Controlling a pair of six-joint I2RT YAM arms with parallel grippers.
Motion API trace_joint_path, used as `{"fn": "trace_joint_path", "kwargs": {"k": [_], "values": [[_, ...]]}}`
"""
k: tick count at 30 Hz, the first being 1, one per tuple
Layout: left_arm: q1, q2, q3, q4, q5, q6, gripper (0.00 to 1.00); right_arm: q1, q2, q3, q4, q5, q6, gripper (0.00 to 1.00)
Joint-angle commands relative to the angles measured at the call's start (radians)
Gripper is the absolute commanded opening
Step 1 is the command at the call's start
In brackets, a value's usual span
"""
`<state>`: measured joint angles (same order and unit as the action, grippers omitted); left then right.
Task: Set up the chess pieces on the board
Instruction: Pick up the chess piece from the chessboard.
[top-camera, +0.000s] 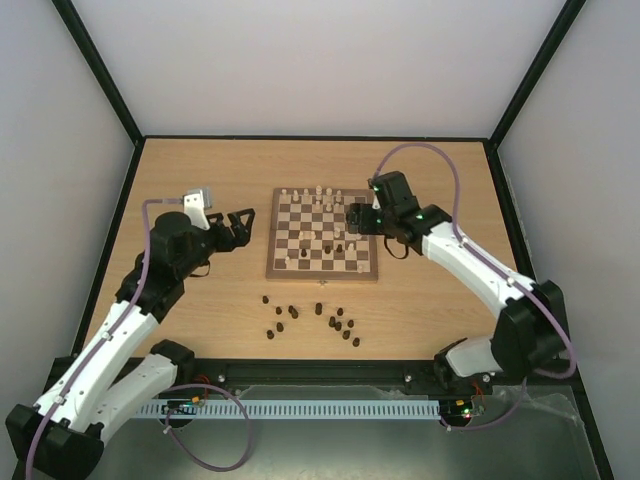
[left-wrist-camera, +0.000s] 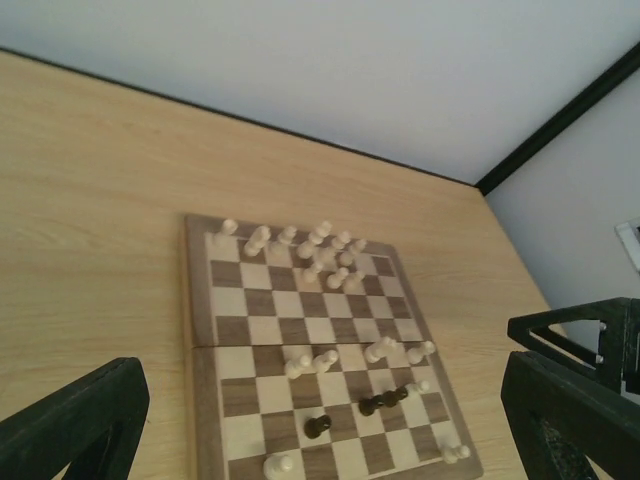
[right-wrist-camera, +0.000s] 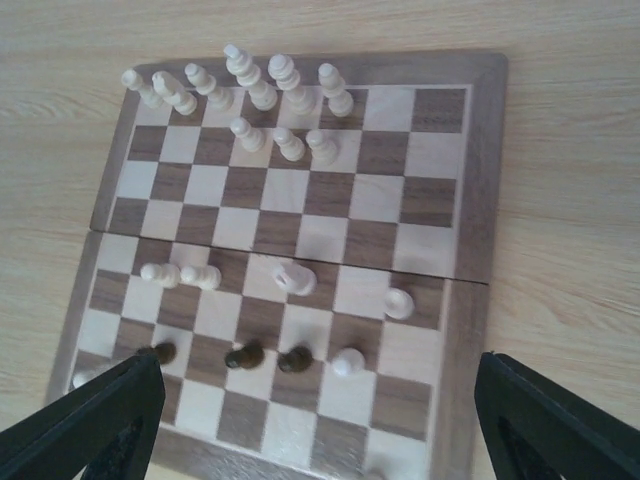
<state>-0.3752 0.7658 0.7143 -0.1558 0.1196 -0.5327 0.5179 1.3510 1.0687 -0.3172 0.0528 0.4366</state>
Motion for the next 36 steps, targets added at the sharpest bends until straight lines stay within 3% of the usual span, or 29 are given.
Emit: {"fn": "trace_joint_path", "kwargs": {"k": [1, 7, 15, 36], "values": [[0.004, 0.038, -0.007, -0.004, -0.079, -0.040, 1.00, 0.040, 0.108, 0.104, -0.042, 0.029, -0.065, 0.84], [0.005, 0.059, -0.046, 0.068, -0.172, -0.119, 1.00, 0.095, 0.235, 0.224, -0.121, 0.067, -0.106, 0.79], [-0.029, 0.298, 0.026, 0.112, -0.031, -0.091, 1.00, 0.097, 0.333, 0.265, -0.154, 0.009, -0.135, 0.60], [-0.140, 0.334, 0.007, 0.145, -0.117, -0.061, 1.00, 0.097, 0.370, 0.264, -0.135, -0.007, -0.143, 0.60]]}}
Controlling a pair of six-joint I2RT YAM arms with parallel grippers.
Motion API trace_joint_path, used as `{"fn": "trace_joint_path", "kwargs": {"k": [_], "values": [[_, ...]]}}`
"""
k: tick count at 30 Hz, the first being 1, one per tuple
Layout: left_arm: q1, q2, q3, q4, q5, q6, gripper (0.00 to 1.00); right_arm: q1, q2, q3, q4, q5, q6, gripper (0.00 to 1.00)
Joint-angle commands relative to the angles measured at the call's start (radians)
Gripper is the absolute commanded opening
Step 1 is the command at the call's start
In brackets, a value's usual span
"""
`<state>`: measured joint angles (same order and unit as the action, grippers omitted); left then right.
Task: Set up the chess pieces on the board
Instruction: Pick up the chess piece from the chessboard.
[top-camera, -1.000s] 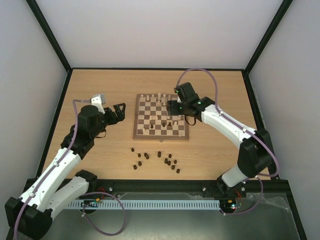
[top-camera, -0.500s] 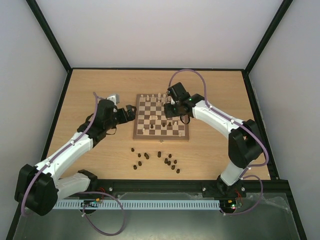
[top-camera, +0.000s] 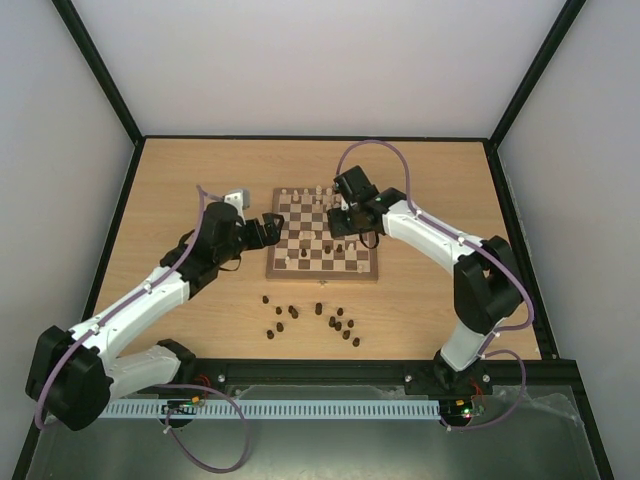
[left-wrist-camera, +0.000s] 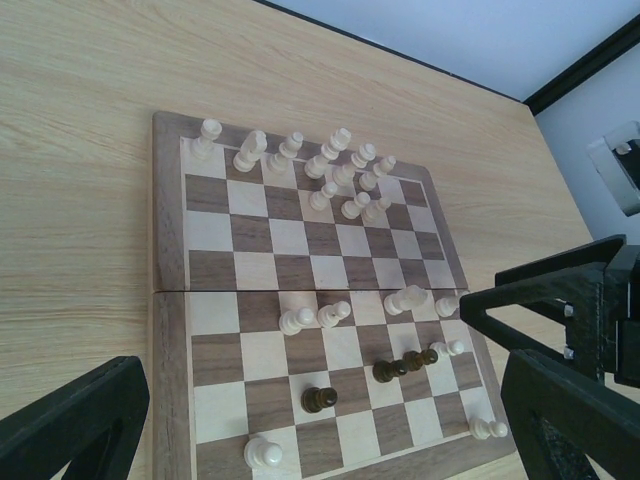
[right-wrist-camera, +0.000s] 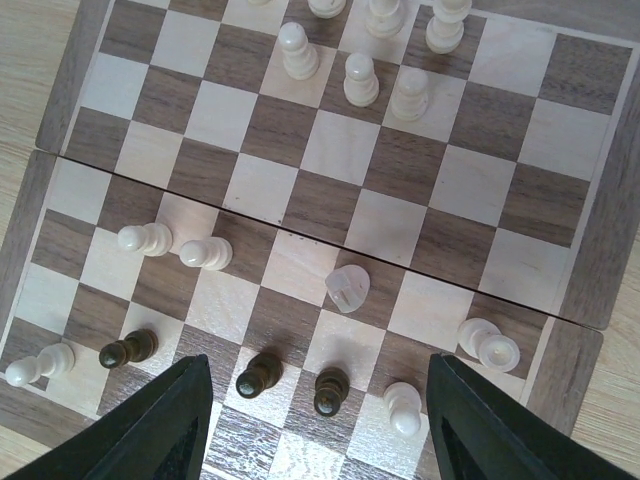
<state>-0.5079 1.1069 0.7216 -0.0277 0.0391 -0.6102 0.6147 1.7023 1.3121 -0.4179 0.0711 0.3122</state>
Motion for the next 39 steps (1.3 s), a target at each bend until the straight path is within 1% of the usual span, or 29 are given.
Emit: {"fn": "trace_joint_path", "kwargs": {"k": [1, 5, 8, 17, 21, 25, 31, 39], "values": [[-0.007, -0.003, 0.001, 0.016, -0.040, 0.019, 1.00, 0.000, 0.020, 0.022, -0.034, -0.027, -0.019, 0.60], [-0.007, 0.008, 0.005, 0.013, -0.039, 0.027, 1.00, 0.000, 0.029, 0.028, -0.032, -0.030, -0.018, 0.60], [-0.007, 0.007, 0.002, 0.011, -0.043, 0.027, 1.00, 0.000, 0.047, 0.031, -0.032, -0.030, -0.019, 0.58], [-0.007, 0.022, 0.000, 0.005, -0.056, 0.034, 0.99, 0.000, 0.087, 0.047, -0.035, -0.042, -0.017, 0.48], [-0.007, 0.025, -0.002, 0.006, -0.056, 0.034, 1.00, 0.001, 0.095, 0.050, -0.038, -0.055, -0.019, 0.40], [-0.007, 0.026, -0.003, 0.009, -0.055, 0.033, 1.00, 0.003, 0.100, 0.049, -0.036, -0.053, -0.019, 0.39], [-0.007, 0.028, -0.003, 0.009, -0.053, 0.035, 0.99, 0.003, 0.126, 0.062, -0.039, -0.011, -0.022, 0.34], [-0.007, 0.042, -0.003, 0.012, -0.047, 0.035, 1.00, 0.003, 0.182, 0.104, -0.042, 0.034, -0.030, 0.31]]}}
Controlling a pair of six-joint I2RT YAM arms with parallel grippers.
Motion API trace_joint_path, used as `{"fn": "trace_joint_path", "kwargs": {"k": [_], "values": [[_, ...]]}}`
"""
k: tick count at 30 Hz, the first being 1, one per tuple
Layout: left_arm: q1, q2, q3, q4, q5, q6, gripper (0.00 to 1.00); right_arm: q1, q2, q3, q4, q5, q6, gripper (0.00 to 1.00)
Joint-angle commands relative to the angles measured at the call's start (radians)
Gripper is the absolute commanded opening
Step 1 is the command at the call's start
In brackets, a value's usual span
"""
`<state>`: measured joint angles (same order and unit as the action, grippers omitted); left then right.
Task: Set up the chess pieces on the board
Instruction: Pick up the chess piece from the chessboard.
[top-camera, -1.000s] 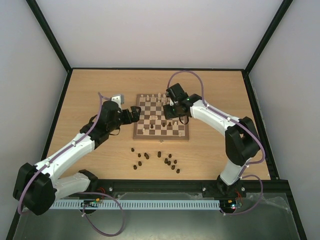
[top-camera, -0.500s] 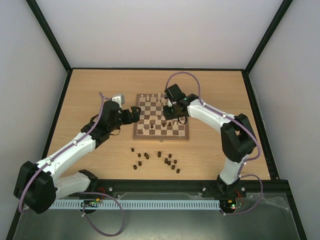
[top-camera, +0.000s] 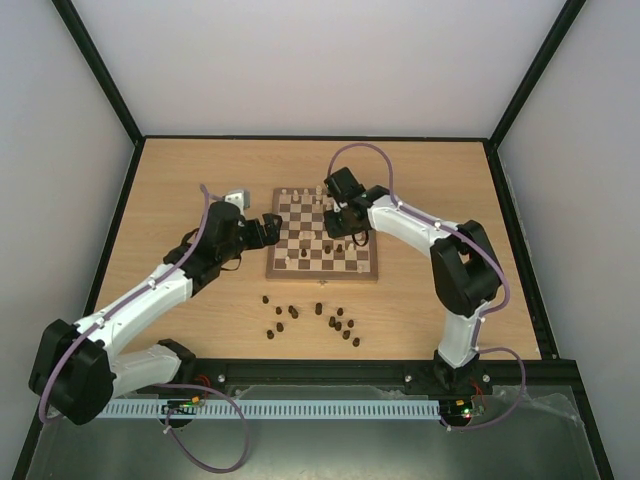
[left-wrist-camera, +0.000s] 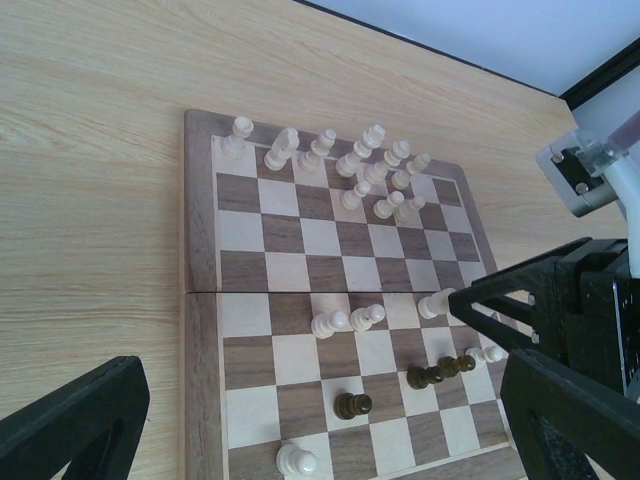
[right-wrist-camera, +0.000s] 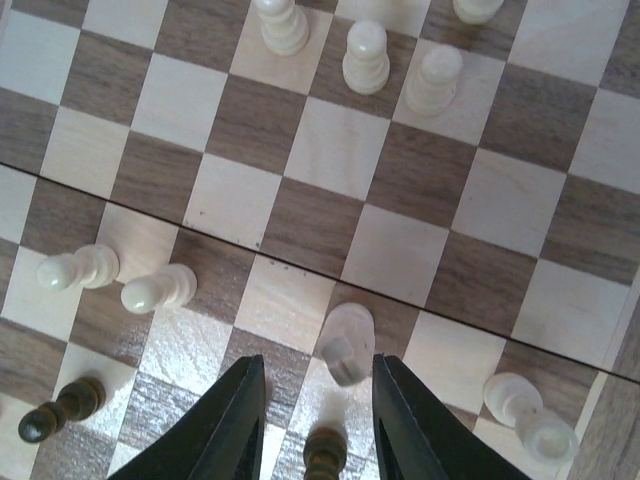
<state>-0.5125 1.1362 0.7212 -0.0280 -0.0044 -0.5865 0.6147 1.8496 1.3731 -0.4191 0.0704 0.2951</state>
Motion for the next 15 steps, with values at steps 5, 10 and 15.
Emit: {"fn": "trace_joint_path", "kwargs": {"k": [5, 10, 15], "values": [[-0.003, 0.014, -0.003, 0.014, -0.005, 0.013, 1.00, 0.003, 0.061, 0.056, -0.048, 0.053, -0.016, 0.27], [-0.003, 0.023, -0.002, 0.017, 0.001, 0.013, 1.00, 0.003, 0.072, 0.056, -0.049, 0.066, -0.017, 0.24], [-0.003, 0.024, -0.002, 0.019, 0.004, 0.012, 0.99, 0.003, 0.073, 0.057, -0.047, 0.070, -0.016, 0.16]]}}
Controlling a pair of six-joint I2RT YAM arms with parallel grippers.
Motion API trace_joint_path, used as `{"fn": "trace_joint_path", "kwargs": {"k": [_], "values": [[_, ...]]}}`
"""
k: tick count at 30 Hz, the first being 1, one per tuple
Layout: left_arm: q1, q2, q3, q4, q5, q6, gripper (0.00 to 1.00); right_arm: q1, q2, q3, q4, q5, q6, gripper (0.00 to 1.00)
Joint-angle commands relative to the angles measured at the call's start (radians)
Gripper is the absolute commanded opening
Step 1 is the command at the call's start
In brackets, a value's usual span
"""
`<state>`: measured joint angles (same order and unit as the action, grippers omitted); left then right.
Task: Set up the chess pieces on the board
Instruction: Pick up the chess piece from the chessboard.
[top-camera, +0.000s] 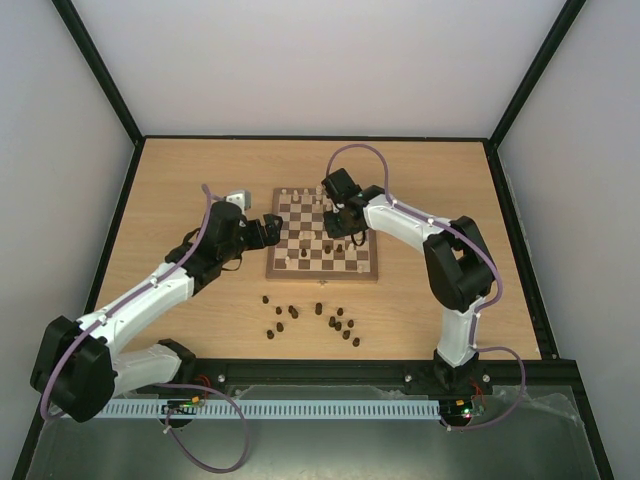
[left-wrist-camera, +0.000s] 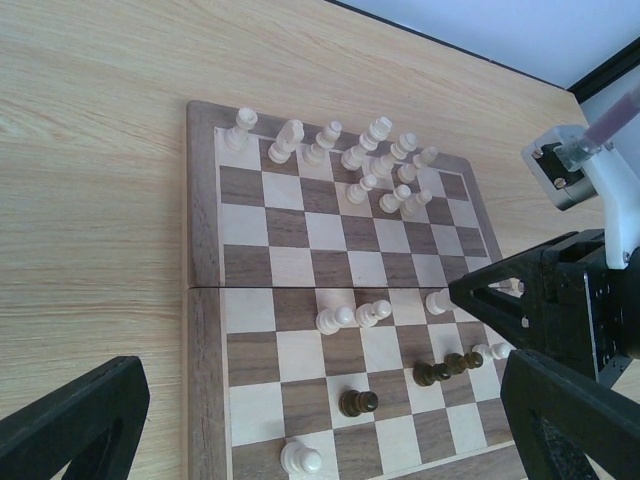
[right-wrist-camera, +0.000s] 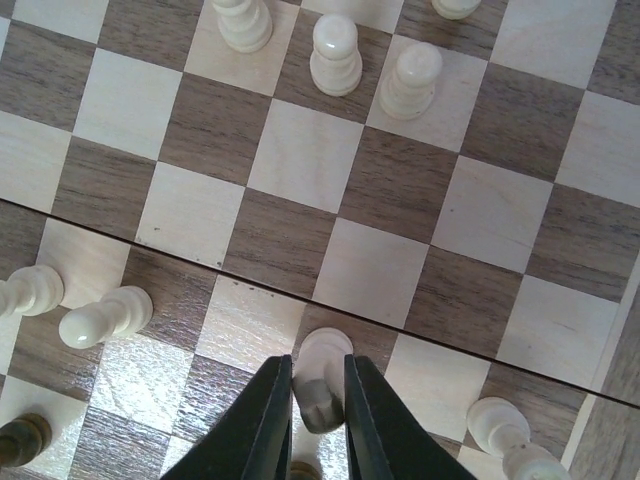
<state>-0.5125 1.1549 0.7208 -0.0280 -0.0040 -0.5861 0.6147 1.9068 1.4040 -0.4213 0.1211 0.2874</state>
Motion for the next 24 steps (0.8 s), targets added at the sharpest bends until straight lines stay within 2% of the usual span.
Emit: {"fn": "trace_joint_path", "kwargs": {"k": [1, 19, 24], "values": [[-0.003, 0.005, -0.003, 0.019, 0.004, 0.011, 0.99, 0.003, 0.019, 0.025, -0.045, 0.020, -0.007, 0.15], [-0.003, -0.016, -0.007, 0.013, -0.004, 0.011, 1.00, 0.003, 0.019, 0.021, -0.043, 0.015, -0.004, 0.11], [-0.003, -0.010, -0.008, 0.017, 0.002, 0.011, 1.00, 0.003, 0.015, 0.026, -0.058, 0.026, -0.004, 0.21]]}}
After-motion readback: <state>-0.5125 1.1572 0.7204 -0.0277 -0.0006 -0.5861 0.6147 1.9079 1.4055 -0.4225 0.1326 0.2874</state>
